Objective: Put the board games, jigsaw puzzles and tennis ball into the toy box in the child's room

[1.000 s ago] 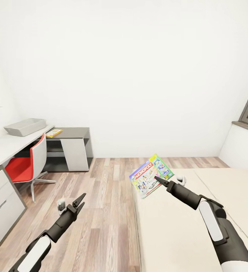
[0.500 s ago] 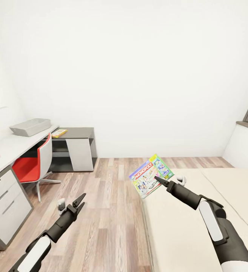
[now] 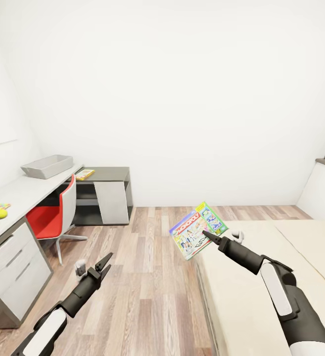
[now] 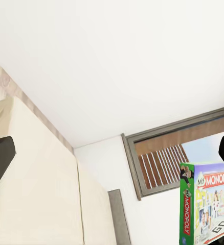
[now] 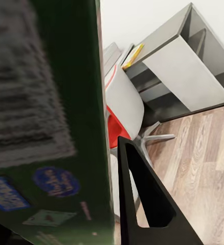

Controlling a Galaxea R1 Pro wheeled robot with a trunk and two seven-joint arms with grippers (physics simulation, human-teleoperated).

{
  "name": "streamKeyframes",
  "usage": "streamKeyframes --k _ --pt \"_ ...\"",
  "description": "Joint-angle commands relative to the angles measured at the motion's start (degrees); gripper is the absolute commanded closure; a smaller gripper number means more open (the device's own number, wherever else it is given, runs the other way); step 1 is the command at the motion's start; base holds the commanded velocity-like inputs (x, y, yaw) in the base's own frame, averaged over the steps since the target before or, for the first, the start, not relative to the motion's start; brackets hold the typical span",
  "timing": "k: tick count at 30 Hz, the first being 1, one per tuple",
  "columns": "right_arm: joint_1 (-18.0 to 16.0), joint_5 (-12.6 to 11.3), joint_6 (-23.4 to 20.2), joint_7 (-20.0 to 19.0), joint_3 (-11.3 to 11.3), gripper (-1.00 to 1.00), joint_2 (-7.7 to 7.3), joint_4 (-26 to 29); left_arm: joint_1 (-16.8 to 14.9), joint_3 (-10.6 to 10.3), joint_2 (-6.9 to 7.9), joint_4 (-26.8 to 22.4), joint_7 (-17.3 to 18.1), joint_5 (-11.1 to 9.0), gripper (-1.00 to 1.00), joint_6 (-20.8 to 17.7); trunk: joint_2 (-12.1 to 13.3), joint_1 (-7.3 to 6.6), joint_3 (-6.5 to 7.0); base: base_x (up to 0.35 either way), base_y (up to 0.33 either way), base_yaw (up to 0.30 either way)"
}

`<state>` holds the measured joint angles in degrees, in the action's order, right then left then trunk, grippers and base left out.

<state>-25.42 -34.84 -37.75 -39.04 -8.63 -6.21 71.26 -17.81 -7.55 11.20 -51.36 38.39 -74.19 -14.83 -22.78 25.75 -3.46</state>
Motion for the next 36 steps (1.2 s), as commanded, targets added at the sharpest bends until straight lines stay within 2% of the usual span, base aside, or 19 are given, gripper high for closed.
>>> streamKeyframes --k 1,22,36 --pt "-0.06 -0.49 -0.49 -0.16 -0.08 1.00 0.01 0.02 -0.07 -0.14 0.05 0.03 0.11 -0.61 -1.00 -0.47 -0.13 0.04 -0.13 0.000 0.263 0.000" --pt "-0.08 -0.41 -0.58 -0.15 -0.08 1.00 -0.12 -0.04 0.11 -0.15 0.05 0.03 0.01 -0.02 -1.00 -0.07 -0.13 0.04 -0.13 0.006 0.262 0.000" --pt "-0.22 -0.40 -0.56 -0.06 -0.08 1.00 -0.78 -0.70 0.47 -0.10 0.05 0.03 -0.01 0.17 -1.00 0.22 -0.13 0.04 -0.13 0.236 0.098 0.000"
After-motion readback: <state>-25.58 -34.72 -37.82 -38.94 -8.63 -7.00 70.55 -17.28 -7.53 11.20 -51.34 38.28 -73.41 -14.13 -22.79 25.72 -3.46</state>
